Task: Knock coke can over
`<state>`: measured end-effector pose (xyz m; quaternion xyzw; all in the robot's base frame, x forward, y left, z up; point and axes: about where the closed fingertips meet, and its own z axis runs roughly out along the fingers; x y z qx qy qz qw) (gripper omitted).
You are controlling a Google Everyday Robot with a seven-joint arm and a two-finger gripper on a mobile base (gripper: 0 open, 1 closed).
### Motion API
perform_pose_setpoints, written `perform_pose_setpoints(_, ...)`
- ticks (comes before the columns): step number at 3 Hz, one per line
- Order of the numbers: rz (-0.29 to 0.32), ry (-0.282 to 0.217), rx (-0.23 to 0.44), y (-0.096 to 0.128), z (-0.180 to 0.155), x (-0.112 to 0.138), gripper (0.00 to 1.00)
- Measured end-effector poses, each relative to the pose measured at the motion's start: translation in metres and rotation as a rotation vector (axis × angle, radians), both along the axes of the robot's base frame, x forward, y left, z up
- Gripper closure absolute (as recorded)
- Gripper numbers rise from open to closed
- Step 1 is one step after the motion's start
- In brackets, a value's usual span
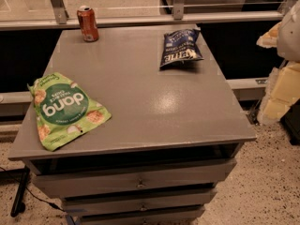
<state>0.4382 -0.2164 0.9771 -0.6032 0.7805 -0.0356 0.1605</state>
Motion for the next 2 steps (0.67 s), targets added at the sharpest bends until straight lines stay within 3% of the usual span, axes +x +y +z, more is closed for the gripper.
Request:
perform_pose_setpoints(1,0.0,-0.001,0.0,0.0,0.0001,0.0001,0.0)
perform_pose_setpoints(2,0.021,-0.041,-0.009,0.0002,0.006,0.0074,0.0)
